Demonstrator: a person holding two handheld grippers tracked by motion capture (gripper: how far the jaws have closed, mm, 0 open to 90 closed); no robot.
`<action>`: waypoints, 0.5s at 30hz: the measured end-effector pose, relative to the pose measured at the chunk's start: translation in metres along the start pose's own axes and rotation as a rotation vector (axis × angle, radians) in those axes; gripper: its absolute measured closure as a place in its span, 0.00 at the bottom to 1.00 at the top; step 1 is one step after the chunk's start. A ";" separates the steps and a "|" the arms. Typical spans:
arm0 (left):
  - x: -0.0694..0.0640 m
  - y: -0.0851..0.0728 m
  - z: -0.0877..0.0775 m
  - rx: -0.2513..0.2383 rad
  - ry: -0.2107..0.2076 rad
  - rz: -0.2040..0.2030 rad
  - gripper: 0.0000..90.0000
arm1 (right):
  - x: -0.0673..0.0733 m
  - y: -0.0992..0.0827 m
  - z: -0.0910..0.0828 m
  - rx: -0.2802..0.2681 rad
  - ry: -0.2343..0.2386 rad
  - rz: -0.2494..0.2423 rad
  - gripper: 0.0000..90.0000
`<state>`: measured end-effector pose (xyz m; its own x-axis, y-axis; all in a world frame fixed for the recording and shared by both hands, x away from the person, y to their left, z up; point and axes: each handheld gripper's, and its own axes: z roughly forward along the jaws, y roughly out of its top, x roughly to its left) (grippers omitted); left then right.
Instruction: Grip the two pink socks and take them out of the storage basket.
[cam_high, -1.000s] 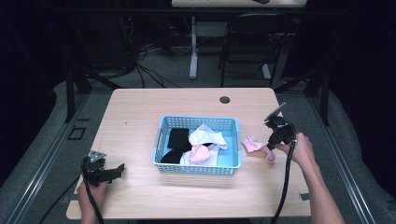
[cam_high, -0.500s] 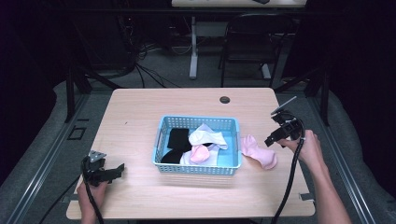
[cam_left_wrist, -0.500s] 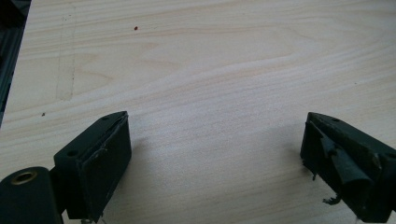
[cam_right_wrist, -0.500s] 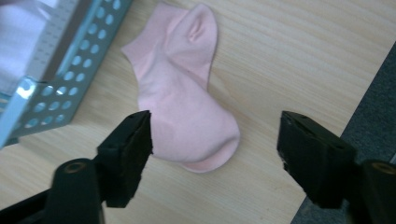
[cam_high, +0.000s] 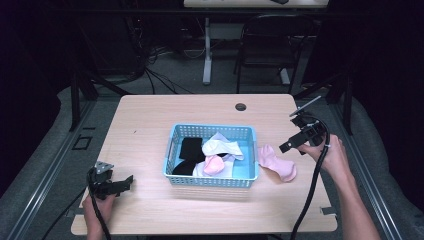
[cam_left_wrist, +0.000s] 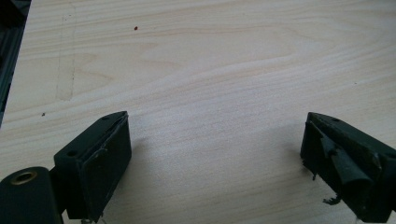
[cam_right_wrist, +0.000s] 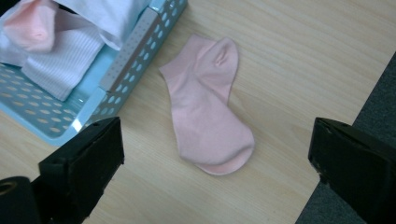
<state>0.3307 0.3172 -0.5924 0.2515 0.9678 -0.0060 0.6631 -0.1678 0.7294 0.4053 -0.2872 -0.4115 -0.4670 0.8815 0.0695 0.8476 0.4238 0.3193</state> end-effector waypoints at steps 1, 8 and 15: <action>0.000 0.000 0.000 0.001 0.000 0.000 0.10 | 0.006 0.002 -0.003 -0.010 0.002 -0.014 0.01; 0.000 0.000 0.000 -0.001 0.000 0.001 0.10 | 0.026 0.011 -0.008 -0.017 0.013 -0.069 0.00; 0.000 0.000 0.000 0.001 0.000 0.000 0.10 | 0.046 0.022 -0.005 -0.017 0.030 -0.098 0.00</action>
<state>0.3307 0.3173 -0.5923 0.2518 0.9678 -0.0059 0.6641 -0.1683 0.7285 0.4012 -0.2388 -0.3970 -0.5547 0.8294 0.0658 0.7933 0.5034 0.3423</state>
